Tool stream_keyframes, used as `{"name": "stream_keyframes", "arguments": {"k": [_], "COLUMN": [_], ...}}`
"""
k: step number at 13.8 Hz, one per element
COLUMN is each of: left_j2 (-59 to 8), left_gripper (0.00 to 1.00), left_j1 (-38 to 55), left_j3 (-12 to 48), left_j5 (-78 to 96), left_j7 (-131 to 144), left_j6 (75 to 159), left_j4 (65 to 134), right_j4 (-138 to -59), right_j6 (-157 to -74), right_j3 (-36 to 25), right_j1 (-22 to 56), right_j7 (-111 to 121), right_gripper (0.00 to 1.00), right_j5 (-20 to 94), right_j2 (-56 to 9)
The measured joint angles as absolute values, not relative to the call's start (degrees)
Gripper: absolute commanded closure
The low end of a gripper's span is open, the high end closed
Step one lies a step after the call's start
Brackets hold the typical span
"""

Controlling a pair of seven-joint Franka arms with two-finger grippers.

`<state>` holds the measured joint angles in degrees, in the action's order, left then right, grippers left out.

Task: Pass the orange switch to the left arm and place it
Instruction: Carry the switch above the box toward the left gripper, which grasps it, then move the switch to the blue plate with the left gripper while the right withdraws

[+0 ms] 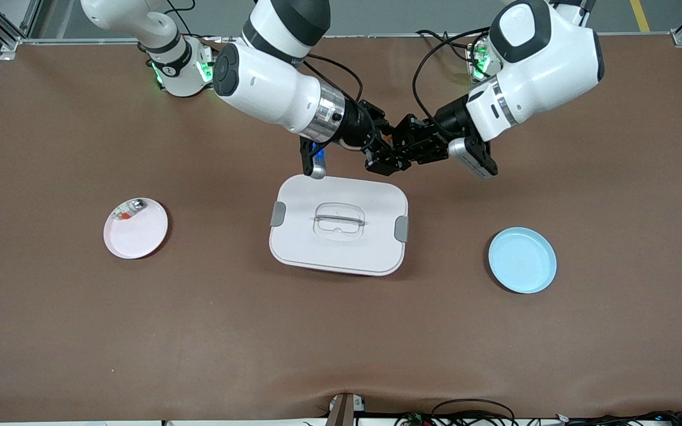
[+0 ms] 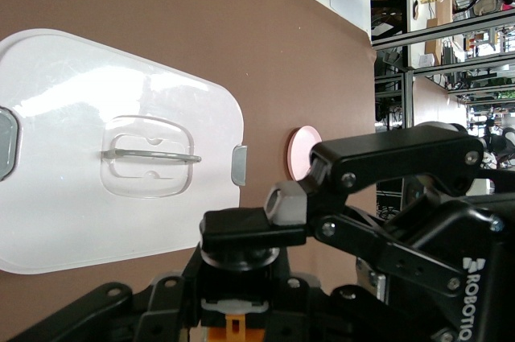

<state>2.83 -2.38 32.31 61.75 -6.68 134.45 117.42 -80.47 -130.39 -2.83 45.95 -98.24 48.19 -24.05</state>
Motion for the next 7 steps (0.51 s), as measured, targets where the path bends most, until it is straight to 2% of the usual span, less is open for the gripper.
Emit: {"name": "stream_keyframes", "arguments": {"k": [1, 2, 3, 7], "left_j2": [2.83, 2.83, 2.83, 2.79], "left_gripper": [1.00, 1.00, 1.00, 1.00], "left_j1": [-2.39, -2.40, -2.42, -3.27], "left_j3": [32.31, 32.31, 32.31, 32.12], "left_j5": [61.75, 61.75, 61.72, 58.21], "left_j7": [-6.71, -6.73, -6.78, -6.84], "left_j6": [134.46, 134.47, 134.47, 134.76], "left_j4": [117.40, 117.36, 117.30, 117.23], "right_j4": [-80.45, -80.42, -80.38, -80.03], "right_j6": [-130.41, -130.45, -130.50, -130.55], "right_j3": [-2.83, -2.84, -2.84, -2.98], "right_j1": [45.95, 45.95, 45.95, 45.95], "right_j7": [-98.24, -98.24, -98.24, -98.32], "right_gripper": [0.37, 0.14, 0.00, 0.00], "right_j5": [48.19, 48.20, 48.21, 48.24], "right_j2": [-24.06, -24.06, -24.06, -24.05]}}
